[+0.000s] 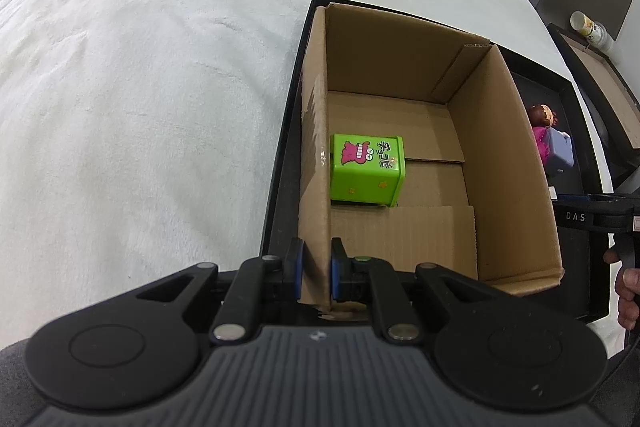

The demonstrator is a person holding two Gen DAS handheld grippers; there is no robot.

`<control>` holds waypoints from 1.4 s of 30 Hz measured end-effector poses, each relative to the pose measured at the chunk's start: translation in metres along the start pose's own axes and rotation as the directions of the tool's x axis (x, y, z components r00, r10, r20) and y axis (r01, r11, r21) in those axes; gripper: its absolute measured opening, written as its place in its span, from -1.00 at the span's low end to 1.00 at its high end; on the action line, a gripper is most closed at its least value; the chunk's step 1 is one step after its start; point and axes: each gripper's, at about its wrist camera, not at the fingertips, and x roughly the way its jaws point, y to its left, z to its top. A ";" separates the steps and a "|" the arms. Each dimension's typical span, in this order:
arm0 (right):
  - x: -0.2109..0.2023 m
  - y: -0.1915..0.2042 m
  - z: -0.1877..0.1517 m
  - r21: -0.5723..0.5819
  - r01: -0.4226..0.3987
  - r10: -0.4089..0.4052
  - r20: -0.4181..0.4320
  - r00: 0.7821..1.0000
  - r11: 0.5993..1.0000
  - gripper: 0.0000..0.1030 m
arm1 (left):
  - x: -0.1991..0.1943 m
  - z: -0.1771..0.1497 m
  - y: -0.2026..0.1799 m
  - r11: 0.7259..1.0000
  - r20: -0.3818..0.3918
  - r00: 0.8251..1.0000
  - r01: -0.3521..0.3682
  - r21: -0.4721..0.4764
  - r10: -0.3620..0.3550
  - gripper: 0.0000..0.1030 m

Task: Organize rigid objects
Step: 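Move the right gripper to the white charger and grasp it, then carry the white charger into the cardboard box and release it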

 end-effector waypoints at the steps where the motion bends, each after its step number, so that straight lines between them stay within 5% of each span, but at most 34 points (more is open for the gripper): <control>1: -0.001 -0.001 -0.001 0.002 0.003 -0.003 0.003 1.000 1.000 -0.04 | 0.000 0.000 0.000 1.000 0.000 1.000 0.002 -0.004 -0.002 -0.76; 3: -0.006 -0.001 -0.006 0.012 0.001 -0.001 0.006 1.000 1.000 -0.28 | 0.000 0.000 0.001 1.000 0.003 1.000 0.006 -0.009 -0.006 -0.76; 10: -0.016 -0.013 -0.007 0.077 -0.051 0.055 -0.040 0.998 0.996 -0.30 | 0.000 -0.001 0.000 1.000 0.008 1.000 0.005 0.000 -0.005 -0.76; 42: -0.127 0.010 0.028 0.070 -0.099 0.086 0.168 0.982 0.993 -0.29 | -0.001 -0.005 -0.002 1.000 0.020 1.000 0.005 -0.001 -0.005 -0.76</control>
